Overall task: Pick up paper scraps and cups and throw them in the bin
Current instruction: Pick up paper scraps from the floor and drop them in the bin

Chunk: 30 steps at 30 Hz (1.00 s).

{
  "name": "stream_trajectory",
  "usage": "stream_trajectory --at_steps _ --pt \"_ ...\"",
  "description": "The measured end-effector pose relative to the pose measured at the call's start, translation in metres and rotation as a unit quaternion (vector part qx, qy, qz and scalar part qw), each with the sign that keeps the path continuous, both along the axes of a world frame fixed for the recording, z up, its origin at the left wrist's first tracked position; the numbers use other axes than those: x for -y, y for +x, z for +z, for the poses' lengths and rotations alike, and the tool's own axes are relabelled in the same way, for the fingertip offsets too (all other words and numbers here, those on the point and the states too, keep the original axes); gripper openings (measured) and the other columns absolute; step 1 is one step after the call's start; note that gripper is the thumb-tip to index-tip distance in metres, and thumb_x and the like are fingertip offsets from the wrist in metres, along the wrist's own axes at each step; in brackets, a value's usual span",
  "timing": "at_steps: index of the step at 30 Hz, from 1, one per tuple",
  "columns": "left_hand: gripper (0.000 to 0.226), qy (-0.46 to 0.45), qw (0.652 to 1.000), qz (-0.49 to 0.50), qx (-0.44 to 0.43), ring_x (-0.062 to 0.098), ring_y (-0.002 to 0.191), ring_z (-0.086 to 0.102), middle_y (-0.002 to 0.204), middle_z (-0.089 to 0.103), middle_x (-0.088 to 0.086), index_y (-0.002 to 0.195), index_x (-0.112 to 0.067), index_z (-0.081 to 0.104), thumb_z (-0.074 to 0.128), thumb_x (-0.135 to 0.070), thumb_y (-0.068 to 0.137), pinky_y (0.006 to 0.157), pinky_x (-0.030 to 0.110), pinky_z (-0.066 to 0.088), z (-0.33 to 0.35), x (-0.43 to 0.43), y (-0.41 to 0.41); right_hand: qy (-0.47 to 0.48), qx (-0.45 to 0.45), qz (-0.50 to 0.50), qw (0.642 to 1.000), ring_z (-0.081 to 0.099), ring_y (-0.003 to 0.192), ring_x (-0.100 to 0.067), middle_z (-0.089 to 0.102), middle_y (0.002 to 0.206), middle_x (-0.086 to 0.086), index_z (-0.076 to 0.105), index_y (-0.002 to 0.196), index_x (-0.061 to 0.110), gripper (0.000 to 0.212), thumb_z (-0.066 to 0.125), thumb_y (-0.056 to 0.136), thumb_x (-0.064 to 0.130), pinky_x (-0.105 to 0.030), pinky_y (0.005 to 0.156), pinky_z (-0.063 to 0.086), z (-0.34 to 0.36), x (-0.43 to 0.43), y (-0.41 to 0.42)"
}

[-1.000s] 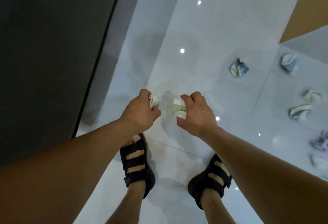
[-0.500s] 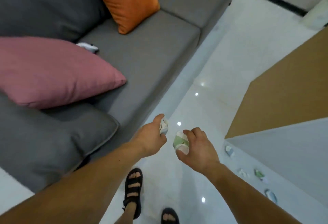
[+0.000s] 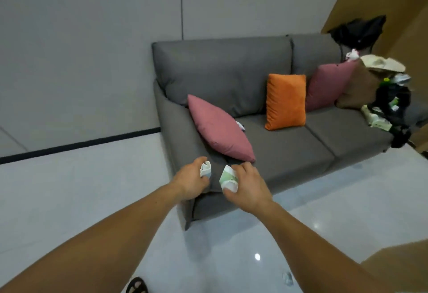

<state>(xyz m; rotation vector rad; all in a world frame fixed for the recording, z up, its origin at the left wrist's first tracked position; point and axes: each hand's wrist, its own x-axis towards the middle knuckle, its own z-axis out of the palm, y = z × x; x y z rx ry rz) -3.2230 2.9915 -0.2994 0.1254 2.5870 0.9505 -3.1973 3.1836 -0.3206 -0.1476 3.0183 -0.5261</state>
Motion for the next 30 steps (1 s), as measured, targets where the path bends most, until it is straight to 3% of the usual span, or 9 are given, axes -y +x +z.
stream_trajectory --at_steps 6,11,17,30 --pt "0.058 0.027 0.986 0.157 -0.047 0.02 0.096 0.055 0.13 0.054 0.007 0.144 -0.025 0.031 0.058 -0.028 0.093 0.075 0.028 0.047 0.022 0.165 0.034 0.024 -0.031 0.162 0.986 0.044 0.111 -0.022 0.043 0.118 0.0 0.049 0.128 0.022 0.055 0.06 0.08 0.047 -0.033 0.085 0.044 0.041 0.158 -0.022" --pt "0.06 0.021 0.963 0.265 -0.048 0.021 0.098 0.055 0.132 0.053 0.007 0.145 -0.025 0.031 0.058 -0.029 0.091 0.08 0.028 0.048 0.022 0.323 0.076 0.023 -0.025 0.269 0.963 0.042 0.117 -0.019 0.041 0.128 0.001 0.042 0.139 0.021 0.067 0.06 0.08 0.048 -0.03 0.091 0.044 0.051 0.317 -0.023" --pt "0.06 -0.001 0.919 0.391 -0.04 0.025 0.104 0.056 0.133 0.052 0.009 0.145 -0.023 0.031 0.058 -0.025 0.091 0.085 0.031 0.05 0.022 0.498 0.148 0.008 -0.009 0.363 0.932 0.043 0.118 -0.02 0.042 0.129 0.001 0.042 0.137 0.02 0.066 0.062 0.081 0.048 -0.03 0.091 0.044 0.045 0.495 -0.004" --pt "0.059 -0.028 0.834 0.549 -0.042 0.022 0.095 0.054 0.133 0.05 0.01 0.145 -0.023 0.03 0.056 -0.026 0.091 0.071 0.026 0.046 0.019 0.73 0.173 0.037 0.002 0.552 0.833 0.045 0.117 -0.021 0.044 0.131 -0.002 0.04 0.142 0.02 0.069 0.062 0.083 0.046 -0.03 0.09 0.045 0.028 0.78 -0.046"
